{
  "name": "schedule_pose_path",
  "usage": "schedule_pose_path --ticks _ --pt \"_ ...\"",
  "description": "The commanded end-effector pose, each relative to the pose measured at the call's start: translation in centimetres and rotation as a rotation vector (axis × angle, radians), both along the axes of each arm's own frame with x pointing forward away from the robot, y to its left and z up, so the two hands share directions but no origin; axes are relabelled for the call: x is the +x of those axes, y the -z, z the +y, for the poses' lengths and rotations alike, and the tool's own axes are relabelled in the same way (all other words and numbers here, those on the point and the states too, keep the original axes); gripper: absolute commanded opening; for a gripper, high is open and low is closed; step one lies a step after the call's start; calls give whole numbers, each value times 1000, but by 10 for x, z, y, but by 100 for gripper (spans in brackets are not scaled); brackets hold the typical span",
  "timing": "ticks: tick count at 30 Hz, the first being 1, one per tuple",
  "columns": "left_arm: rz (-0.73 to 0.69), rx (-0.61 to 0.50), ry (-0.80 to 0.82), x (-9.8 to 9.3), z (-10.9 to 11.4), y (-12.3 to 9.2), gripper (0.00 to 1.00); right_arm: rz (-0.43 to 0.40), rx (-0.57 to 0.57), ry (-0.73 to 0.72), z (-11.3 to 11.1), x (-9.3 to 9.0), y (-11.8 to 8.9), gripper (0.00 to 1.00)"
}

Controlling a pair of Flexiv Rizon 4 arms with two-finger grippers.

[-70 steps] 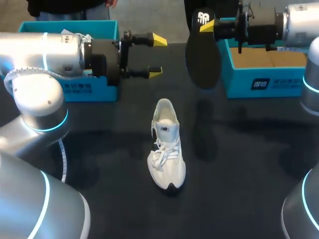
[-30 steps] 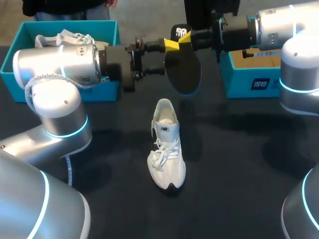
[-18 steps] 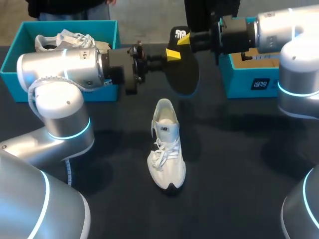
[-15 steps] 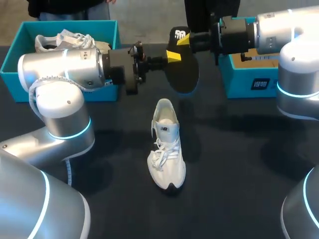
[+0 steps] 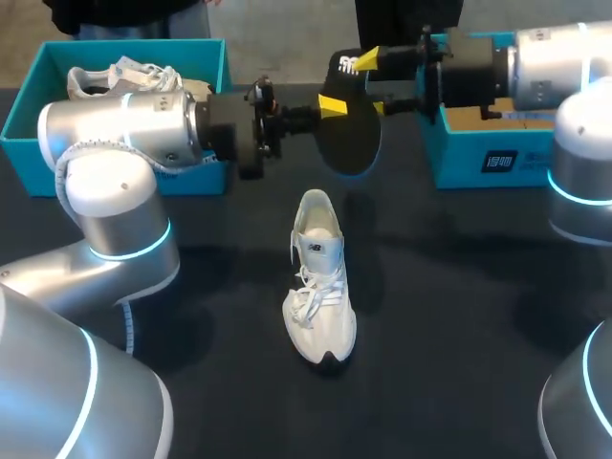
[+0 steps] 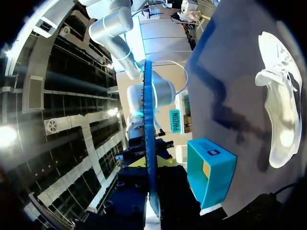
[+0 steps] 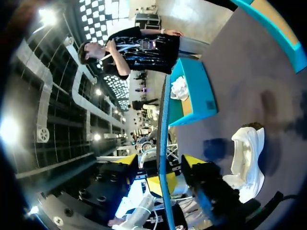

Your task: Take the shoe out of the shoebox, open the shoe tongue, remove and reinsert the insole, then place the shoe into the shoebox

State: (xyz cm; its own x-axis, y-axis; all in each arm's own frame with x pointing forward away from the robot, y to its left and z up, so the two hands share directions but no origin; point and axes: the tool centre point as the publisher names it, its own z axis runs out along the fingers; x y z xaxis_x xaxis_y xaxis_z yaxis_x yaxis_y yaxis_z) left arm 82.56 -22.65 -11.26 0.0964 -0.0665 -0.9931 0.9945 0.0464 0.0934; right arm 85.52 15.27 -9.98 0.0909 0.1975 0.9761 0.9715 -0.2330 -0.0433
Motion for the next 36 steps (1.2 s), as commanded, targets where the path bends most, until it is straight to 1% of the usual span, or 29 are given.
schedule_pose_path --ticks 1,2,4,32,33,36 --pt "-1 0 8 -2 6 -3 0 -10 -21 1 -21 -20 -9 100" --pt "0 0 8 -2 8 -4 0 -24 -36 -16 -24 -23 -12 100" --pt "6 7 11 -1 10 -5 0 -21 -46 -32 -26 -25 -14 100" --pt "6 7 11 -1 10 -5 0 -21 -46 -32 -26 -25 -14 100" --pt "6 7 11 -1 10 -5 0 -21 -39 -31 -28 -23 -11 100" --pt "16 7 25 -2 11 -6 0 -63 -38 -80 -35 -22 -8 100"
